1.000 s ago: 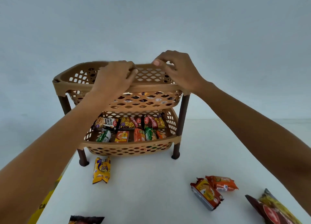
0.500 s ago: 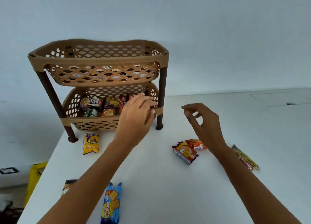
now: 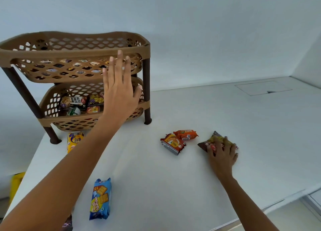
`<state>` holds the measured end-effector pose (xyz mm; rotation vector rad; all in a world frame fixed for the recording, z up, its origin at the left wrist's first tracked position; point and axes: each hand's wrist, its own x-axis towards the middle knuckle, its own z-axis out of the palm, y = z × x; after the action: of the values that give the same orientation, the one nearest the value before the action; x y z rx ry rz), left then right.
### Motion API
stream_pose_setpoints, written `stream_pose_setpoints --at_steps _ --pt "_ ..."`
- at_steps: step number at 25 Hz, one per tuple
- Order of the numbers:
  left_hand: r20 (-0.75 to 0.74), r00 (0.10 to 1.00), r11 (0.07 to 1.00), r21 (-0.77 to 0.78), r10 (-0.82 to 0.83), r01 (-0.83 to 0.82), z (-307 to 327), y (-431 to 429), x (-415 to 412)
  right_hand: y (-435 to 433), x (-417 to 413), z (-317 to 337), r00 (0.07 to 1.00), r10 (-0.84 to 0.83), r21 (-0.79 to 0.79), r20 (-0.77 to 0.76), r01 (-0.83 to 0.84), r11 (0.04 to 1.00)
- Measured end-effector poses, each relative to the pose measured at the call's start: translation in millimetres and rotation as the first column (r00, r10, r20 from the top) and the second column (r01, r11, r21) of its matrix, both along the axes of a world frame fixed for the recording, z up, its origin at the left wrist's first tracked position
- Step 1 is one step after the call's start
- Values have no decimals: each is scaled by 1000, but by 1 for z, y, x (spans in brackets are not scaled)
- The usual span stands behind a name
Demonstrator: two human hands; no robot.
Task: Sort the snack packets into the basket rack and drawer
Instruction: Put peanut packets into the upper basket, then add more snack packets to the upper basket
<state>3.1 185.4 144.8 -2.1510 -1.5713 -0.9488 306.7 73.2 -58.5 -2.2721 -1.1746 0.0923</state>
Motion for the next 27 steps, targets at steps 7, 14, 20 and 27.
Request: stream_pose_setpoints --at_steps 7,14,20,27 --pt "53 998 996 -89 20 -15 2 18 -7 4 -12 24 952 -285 57 -110 293 955" --pt "89 996 994 -113 3 7 -4 23 -26 19 -22 36 961 -241 -30 -136 239 970" --pt "138 988 997 45 -73 67 21 13 -40 20 -31 64 983 -107 296 -151 148 944" --pt "114 992 998 26 51 -54 35 29 -83 44 -90 130 947 307 550 97 -308 776"
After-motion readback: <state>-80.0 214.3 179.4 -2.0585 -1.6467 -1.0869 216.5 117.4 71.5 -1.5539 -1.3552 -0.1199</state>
